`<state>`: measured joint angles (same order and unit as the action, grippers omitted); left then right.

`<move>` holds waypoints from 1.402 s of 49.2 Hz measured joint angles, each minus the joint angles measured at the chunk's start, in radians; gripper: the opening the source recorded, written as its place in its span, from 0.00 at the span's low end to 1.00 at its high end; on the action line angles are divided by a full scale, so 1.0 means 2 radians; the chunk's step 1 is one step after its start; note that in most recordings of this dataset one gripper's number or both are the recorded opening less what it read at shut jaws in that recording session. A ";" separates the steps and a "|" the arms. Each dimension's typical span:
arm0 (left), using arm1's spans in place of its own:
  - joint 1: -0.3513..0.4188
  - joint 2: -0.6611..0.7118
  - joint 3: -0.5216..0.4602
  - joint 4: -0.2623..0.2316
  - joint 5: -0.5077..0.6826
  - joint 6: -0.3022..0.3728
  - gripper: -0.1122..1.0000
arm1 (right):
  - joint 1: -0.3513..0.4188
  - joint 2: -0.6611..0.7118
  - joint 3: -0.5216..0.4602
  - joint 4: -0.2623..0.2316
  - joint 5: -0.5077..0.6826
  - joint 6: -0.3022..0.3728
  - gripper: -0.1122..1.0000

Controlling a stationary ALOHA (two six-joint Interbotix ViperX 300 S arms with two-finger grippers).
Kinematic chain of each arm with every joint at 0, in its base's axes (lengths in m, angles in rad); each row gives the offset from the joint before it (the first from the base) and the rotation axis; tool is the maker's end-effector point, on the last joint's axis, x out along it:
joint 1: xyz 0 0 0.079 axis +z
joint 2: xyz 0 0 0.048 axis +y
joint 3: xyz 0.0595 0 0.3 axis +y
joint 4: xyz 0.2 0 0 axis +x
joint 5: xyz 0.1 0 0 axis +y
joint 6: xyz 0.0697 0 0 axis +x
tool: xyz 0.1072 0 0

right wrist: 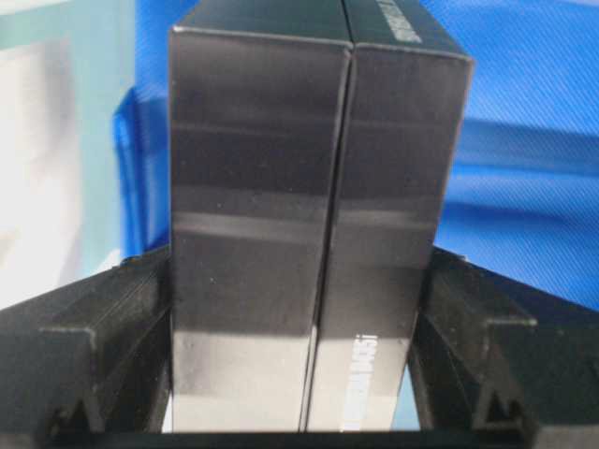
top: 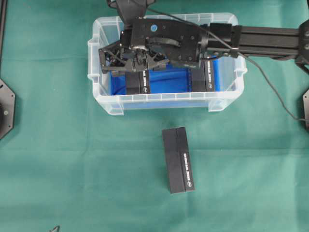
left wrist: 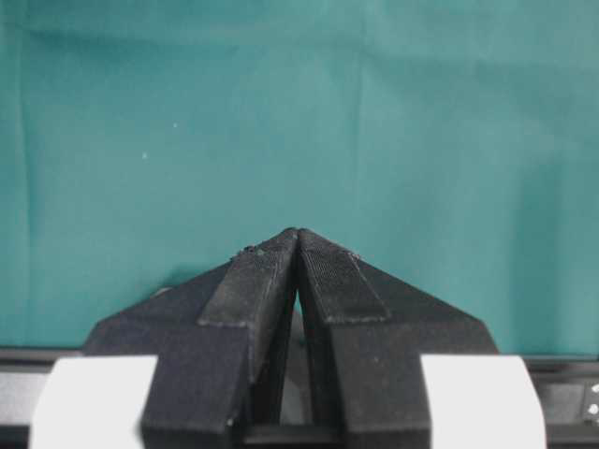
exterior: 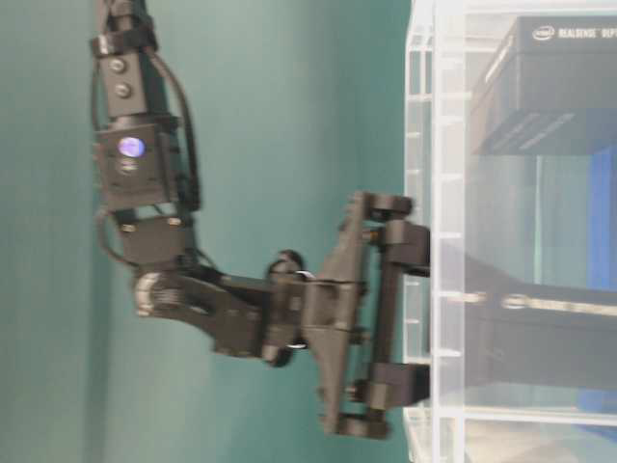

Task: Take the box out of the case with the right arm.
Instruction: 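Lift the left black box upward out of the case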

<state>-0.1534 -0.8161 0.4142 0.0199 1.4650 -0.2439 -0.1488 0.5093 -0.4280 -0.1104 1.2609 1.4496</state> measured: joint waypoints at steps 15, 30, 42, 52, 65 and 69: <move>-0.001 0.000 0.000 0.000 0.000 0.000 0.10 | 0.006 -0.017 -0.070 -0.036 0.066 -0.003 0.72; 0.000 0.001 0.000 0.000 0.000 0.000 0.10 | 0.015 -0.018 -0.156 -0.070 0.140 -0.015 0.71; -0.001 0.000 0.000 0.000 0.000 0.000 0.10 | 0.018 -0.018 -0.206 -0.094 0.173 -0.015 0.71; 0.000 0.001 0.000 0.000 0.000 0.000 0.10 | 0.022 -0.017 -0.209 -0.094 0.176 -0.015 0.71; -0.001 0.000 0.000 0.000 0.000 0.000 0.10 | 0.024 -0.018 -0.209 -0.095 0.177 -0.015 0.71; -0.001 0.000 0.000 0.000 0.000 0.000 0.10 | 0.024 -0.018 -0.209 -0.094 0.177 -0.015 0.71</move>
